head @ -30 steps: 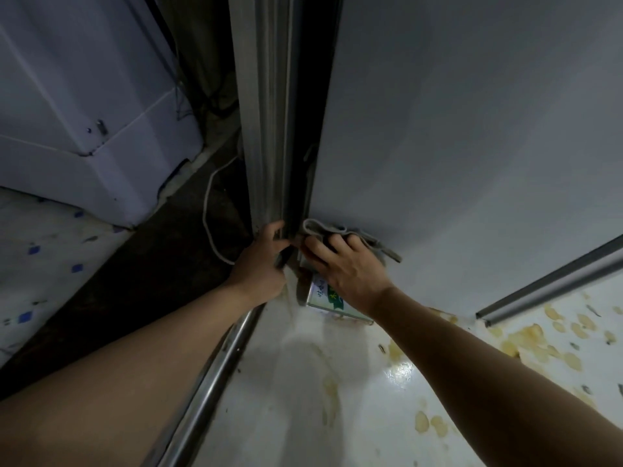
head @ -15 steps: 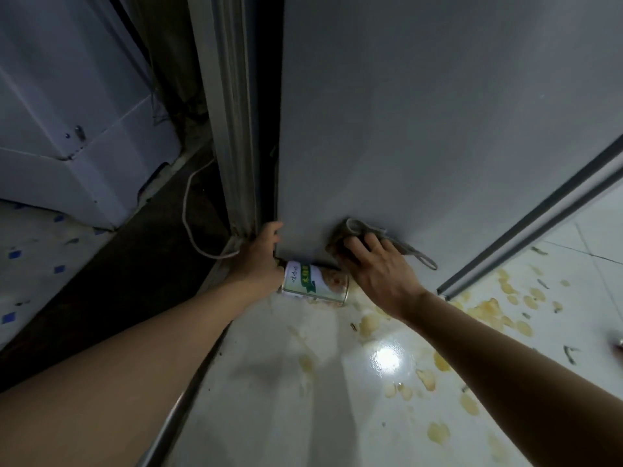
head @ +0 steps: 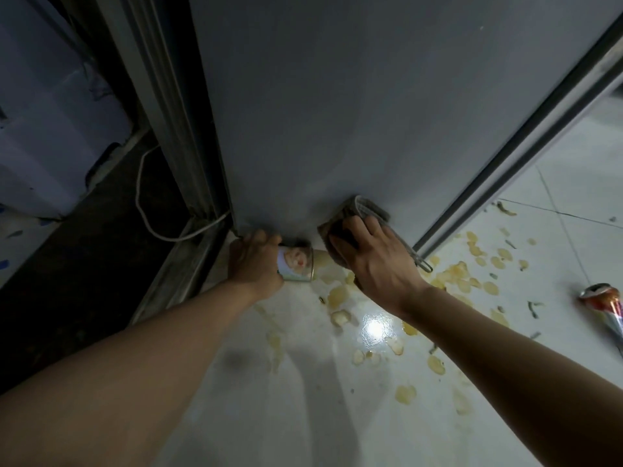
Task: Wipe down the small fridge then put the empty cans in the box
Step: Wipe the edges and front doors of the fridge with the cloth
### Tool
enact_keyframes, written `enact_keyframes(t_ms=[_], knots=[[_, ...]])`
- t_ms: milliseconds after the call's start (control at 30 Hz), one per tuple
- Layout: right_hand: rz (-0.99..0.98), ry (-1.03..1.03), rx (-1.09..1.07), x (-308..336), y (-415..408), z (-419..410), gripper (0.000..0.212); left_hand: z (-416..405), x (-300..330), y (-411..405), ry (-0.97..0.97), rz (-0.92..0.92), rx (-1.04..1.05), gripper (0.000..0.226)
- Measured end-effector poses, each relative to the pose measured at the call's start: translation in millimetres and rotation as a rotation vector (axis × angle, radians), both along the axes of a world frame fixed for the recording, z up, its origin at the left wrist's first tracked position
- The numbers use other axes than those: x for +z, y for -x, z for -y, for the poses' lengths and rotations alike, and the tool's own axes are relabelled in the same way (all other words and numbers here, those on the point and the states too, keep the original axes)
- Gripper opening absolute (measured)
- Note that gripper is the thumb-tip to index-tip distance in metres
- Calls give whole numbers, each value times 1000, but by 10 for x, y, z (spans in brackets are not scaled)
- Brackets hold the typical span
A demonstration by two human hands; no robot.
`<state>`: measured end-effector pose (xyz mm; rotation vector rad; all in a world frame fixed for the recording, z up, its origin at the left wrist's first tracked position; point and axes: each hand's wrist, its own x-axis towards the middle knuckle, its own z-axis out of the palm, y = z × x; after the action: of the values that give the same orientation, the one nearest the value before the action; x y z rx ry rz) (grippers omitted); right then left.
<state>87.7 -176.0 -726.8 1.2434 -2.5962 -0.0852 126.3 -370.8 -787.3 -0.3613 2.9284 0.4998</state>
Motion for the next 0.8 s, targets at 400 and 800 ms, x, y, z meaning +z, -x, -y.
enact_keyframes(t_ms=[400,800], knots=[[49,-24,-37,-86,-72,-38,50,-10,-186,-277,79,144,-128,58],[44,-105,-179,144,-134,-461,44,-454,226,-364,2,49,-317,66]])
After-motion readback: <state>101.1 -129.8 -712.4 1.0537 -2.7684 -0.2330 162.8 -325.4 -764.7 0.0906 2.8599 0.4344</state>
